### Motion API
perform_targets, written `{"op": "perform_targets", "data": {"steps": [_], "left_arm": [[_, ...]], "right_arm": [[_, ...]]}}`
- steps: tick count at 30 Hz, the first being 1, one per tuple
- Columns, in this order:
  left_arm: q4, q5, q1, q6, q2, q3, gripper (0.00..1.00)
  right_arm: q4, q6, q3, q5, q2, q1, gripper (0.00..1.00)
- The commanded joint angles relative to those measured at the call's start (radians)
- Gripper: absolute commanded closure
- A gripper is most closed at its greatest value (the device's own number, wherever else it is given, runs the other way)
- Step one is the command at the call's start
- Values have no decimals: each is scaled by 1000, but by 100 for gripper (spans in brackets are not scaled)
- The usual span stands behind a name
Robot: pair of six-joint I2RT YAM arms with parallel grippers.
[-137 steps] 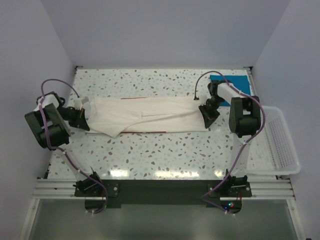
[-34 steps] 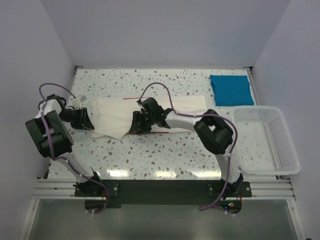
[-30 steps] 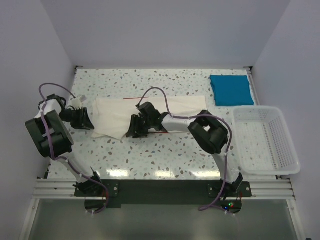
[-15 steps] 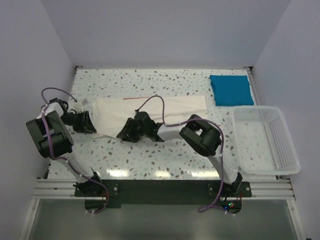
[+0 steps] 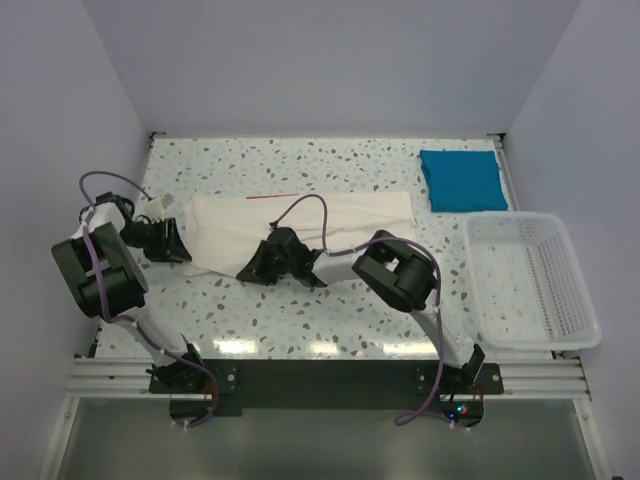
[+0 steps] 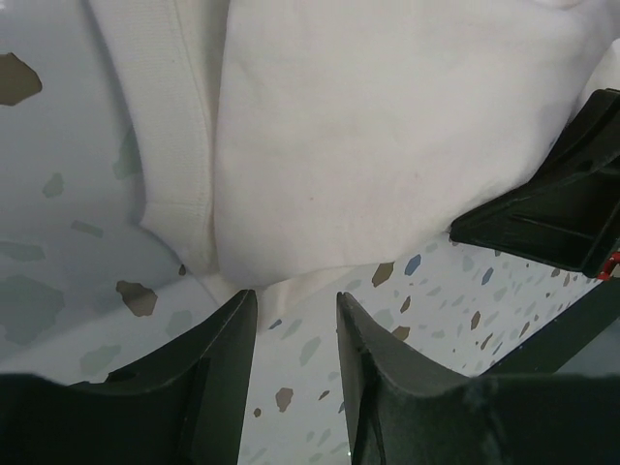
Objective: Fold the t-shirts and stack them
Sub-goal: Fold the tshirt
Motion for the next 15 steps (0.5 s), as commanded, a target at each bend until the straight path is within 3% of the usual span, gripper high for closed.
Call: {"op": "perform_targets", "data": {"steps": [1, 15], "left_arm": [[-7, 17, 13, -3, -36, 67, 55], [4, 22, 12, -26, 42, 88, 53]], "right_arm": [[-34, -66, 29, 50, 13, -3, 100], [2, -83, 95, -14, -44, -64, 100]]}}
